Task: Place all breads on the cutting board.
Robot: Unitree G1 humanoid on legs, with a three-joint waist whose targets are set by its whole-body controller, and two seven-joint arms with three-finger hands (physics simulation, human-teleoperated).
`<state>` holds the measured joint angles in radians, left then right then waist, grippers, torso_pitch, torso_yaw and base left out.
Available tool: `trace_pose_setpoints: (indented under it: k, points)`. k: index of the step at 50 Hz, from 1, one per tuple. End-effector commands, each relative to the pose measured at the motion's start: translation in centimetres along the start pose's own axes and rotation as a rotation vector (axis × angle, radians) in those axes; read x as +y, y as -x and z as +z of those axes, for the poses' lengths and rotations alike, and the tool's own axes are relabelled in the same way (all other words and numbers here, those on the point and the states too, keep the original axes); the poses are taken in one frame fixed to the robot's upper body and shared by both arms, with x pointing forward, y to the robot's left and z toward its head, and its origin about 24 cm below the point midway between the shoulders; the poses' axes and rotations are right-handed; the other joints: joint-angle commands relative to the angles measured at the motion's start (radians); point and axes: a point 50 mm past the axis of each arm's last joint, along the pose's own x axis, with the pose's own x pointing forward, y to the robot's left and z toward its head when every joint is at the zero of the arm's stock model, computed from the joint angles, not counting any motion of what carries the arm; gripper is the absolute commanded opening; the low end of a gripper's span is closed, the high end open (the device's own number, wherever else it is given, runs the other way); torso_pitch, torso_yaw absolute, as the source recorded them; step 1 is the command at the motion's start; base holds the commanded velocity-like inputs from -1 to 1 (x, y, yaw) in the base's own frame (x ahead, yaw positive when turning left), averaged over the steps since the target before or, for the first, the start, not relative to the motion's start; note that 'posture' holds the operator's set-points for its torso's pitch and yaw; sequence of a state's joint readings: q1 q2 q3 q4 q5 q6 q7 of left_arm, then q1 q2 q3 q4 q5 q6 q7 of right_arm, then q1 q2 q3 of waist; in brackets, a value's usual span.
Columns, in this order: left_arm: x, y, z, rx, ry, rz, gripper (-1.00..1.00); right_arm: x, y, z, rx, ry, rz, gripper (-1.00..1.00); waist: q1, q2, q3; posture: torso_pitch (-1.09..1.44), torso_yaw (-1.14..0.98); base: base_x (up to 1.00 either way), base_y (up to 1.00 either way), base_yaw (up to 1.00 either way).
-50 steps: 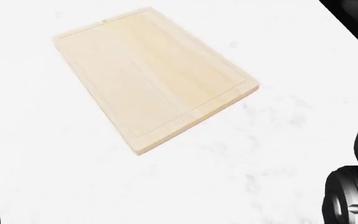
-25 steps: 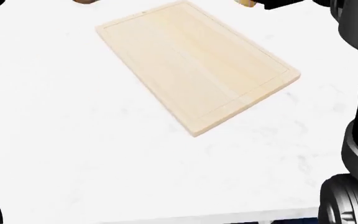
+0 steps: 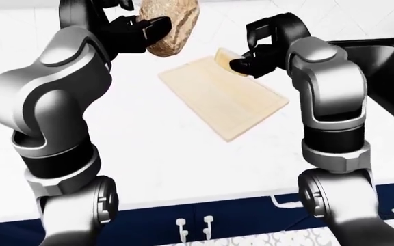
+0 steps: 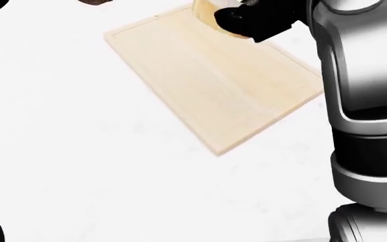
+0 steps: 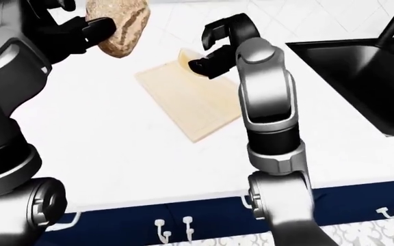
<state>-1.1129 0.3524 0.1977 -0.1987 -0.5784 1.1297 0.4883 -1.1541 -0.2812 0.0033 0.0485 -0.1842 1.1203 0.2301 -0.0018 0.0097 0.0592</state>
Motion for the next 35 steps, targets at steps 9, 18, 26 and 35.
trace_pose_setpoints:
  k: [9,18,26,35]
  points:
    - [-0.5,0.5,2.1,-0.092,0.017,-0.016,-1.00,-1.1,0.6,-0.4,-0.060,0.144,-0.077,-1.00,-0.002,0.001,-0.036,0.00,0.00,0.00,0.00,0.00]
    - [-0.7,0.5,2.2,-0.092,0.017,-0.023,-1.00,-1.3,1.2,-1.9,-0.041,0.271,-0.112,-1.00,-0.005,0.002,-0.033,0.00,0.00,0.00,0.00,0.00]
    - [-0.8,0.6,2.0,-0.090,0.018,-0.026,-1.00,-1.0,1.2,-1.9,-0.086,0.339,-0.152,-1.00,-0.008,0.006,-0.031,0.00,0.00,0.00,0.00,0.00]
    - [-0.7,0.7,2.0,-0.090,0.020,-0.025,-1.00,0.4,0.4,-2.5,-0.111,0.378,-0.134,-1.00,-0.010,0.007,-0.032,0.00,0.00,0.00,0.00,0.00]
